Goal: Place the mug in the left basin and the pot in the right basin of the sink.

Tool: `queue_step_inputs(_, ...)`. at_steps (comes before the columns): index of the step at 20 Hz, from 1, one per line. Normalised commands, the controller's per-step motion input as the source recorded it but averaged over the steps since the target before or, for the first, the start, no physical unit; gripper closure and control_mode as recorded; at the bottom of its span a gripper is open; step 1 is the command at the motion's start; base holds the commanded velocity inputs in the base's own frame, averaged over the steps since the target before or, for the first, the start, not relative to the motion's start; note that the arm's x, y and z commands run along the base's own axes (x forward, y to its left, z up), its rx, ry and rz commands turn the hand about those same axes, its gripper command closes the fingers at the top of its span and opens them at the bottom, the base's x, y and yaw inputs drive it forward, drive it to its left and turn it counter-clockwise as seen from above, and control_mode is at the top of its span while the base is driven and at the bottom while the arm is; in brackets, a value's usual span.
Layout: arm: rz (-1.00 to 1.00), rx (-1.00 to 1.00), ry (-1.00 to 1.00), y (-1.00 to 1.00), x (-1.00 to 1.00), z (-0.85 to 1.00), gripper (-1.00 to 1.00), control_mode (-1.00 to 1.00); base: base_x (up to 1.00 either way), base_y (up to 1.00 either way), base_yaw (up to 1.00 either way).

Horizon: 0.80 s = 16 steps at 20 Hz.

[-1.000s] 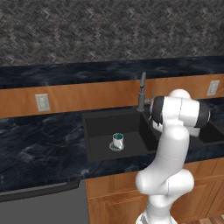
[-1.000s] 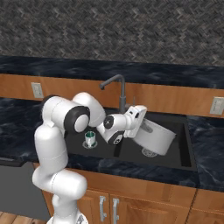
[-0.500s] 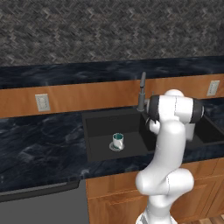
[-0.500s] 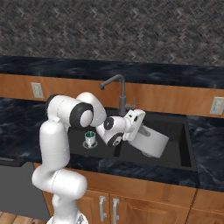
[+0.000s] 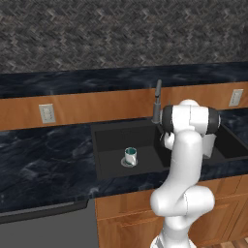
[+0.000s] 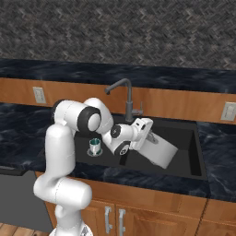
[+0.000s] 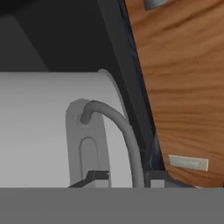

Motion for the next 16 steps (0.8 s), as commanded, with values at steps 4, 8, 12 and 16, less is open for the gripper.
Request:
queue_step_inputs(4, 0.0, 0.0, 0.0, 0.0, 0.0, -0.3, 1.0, -1.0, 0.0, 0.0, 0.0)
queue_step_inputs(8, 0.0, 0.03, 0.0, 0.01, 0.0, -0.4, 1.0, -1.0, 0.0, 0.0, 0.0)
queue_step_inputs(12, 0.0, 0.24, 0.0, 0.18, -0.07, -0.57, 1.0, -1.0, 0.0, 0.0, 0.0)
queue_step_inputs(16, 0.0, 0.29, 0.0, 0.3, -0.18, -0.56, 1.0, -1.0, 0.0, 0.0, 0.0)
